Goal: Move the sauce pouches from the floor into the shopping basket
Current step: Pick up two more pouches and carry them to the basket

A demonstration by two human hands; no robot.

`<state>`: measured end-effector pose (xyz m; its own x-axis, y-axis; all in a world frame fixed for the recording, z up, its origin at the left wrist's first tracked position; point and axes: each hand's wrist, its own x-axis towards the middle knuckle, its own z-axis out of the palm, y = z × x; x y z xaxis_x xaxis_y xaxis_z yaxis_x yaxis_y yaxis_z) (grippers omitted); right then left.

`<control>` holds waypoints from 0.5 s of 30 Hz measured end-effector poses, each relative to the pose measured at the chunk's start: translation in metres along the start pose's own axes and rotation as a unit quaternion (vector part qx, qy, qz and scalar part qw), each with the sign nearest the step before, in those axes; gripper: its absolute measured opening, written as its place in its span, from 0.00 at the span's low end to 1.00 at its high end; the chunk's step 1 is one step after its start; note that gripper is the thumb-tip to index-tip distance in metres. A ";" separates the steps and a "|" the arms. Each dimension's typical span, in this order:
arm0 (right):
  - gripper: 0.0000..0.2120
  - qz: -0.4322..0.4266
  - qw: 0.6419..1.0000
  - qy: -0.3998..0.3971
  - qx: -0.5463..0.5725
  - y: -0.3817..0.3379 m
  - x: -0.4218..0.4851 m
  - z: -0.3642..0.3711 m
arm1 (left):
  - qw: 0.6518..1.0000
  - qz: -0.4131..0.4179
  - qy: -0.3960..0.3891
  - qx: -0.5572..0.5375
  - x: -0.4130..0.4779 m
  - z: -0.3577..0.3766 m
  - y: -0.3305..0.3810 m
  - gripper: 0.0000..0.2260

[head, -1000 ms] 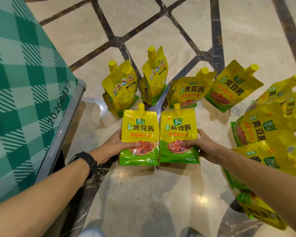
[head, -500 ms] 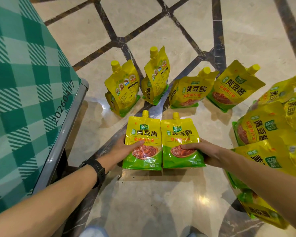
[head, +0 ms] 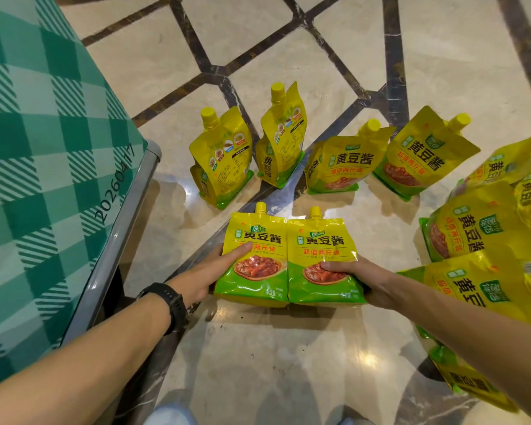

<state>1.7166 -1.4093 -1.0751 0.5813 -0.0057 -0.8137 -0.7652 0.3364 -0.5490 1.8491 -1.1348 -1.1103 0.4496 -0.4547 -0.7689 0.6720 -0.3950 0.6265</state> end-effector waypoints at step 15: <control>0.25 -0.056 0.998 0.041 -0.004 -0.009 -0.013 0.009 | 0.998 0.018 0.051 -0.034 -0.022 0.010 0.001 0.44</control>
<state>1.7184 -1.4034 -1.0582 0.6387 -0.1202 -0.7600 -0.6993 0.3216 -0.6384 1.8338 -1.1330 -1.0916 0.5291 -0.3825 -0.7575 0.6911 -0.3238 0.6462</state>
